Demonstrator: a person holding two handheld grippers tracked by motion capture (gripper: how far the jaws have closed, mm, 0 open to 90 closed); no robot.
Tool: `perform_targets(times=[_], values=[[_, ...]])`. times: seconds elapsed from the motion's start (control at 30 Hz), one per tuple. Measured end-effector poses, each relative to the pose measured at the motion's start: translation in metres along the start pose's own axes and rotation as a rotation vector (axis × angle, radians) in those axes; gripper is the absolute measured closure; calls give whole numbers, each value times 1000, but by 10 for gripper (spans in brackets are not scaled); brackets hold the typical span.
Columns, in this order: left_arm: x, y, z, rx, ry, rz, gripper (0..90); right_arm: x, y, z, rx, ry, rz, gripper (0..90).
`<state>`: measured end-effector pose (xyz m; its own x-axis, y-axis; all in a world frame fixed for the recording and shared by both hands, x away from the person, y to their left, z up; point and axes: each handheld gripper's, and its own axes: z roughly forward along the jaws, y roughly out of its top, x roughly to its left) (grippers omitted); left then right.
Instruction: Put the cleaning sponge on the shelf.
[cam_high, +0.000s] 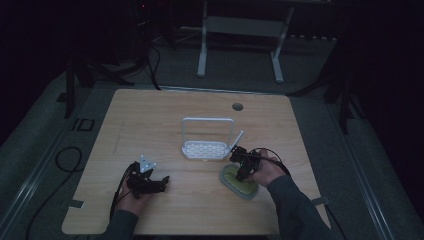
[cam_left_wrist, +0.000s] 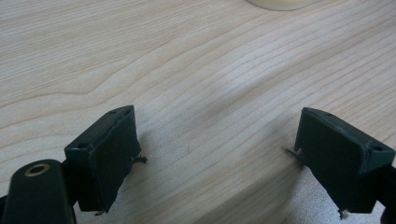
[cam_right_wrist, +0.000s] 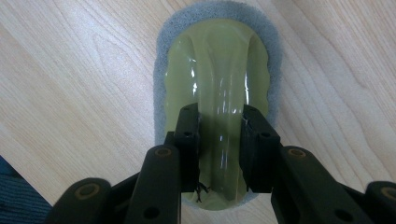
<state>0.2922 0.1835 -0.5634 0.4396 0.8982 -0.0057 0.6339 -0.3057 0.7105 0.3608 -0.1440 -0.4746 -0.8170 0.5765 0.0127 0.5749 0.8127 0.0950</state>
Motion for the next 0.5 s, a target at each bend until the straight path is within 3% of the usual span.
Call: perform_targets(times=[0.5], values=[[0,0,0,0,1,1,135,5,2,-5,-20,-50,-52,715]])
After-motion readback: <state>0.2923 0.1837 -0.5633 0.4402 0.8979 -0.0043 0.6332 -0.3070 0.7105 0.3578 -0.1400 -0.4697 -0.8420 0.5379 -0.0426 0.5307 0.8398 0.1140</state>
